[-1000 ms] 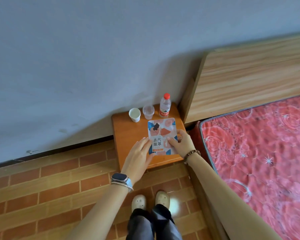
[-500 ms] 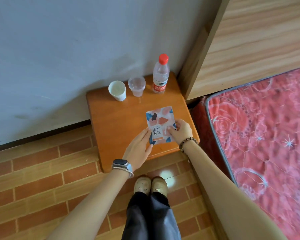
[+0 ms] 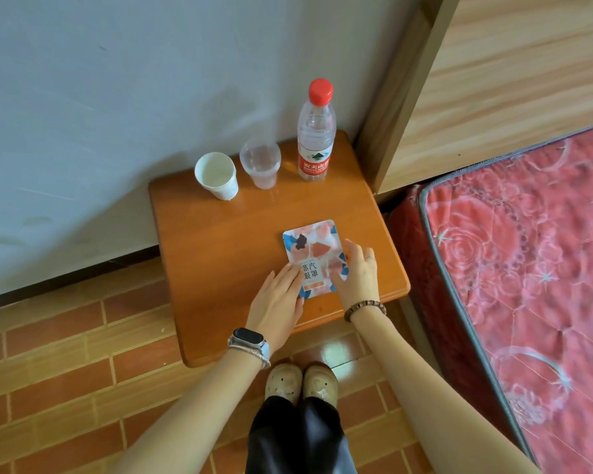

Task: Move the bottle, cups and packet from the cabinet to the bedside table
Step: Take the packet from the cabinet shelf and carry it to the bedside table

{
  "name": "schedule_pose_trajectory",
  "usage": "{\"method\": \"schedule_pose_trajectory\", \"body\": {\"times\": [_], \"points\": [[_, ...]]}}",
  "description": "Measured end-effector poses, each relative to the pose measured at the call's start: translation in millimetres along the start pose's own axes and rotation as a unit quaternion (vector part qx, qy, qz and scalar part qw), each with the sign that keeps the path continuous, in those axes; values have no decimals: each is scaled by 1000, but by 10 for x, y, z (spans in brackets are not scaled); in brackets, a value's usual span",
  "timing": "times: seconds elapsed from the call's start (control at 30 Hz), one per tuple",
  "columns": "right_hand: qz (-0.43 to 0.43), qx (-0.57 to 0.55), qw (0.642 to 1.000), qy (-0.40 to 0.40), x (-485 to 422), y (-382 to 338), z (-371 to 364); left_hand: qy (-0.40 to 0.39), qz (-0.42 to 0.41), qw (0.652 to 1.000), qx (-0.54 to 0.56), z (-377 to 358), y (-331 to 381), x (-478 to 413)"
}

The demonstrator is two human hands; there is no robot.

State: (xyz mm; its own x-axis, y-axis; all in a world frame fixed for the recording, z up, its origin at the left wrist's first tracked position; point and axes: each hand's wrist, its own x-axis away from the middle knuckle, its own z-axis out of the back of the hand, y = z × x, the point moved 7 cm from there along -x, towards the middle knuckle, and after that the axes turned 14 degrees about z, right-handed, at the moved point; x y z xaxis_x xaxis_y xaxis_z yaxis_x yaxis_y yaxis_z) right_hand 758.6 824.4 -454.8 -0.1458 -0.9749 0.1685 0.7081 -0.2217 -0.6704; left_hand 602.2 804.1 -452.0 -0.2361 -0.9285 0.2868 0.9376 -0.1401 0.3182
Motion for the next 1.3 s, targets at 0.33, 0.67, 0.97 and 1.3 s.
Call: {"method": "schedule_pose_trajectory", "body": {"times": [0.33, 0.67, 0.97, 1.3], "points": [[131, 164, 975, -70, 356, 0, -179, 4, 1, 996, -91, -174, 123, -135], [110, 184, 973, -86, -131, 58, 74, 13, -17, 993, -114, -126, 334, -670], [97, 193, 972, -96, -336, 77, 151, 13, -24, 994, -110, -59, 445, -855], [17, 139, 984, -106, -442, -104, 325, 5, -3, 996, -93, 236, 470, -861]]}}
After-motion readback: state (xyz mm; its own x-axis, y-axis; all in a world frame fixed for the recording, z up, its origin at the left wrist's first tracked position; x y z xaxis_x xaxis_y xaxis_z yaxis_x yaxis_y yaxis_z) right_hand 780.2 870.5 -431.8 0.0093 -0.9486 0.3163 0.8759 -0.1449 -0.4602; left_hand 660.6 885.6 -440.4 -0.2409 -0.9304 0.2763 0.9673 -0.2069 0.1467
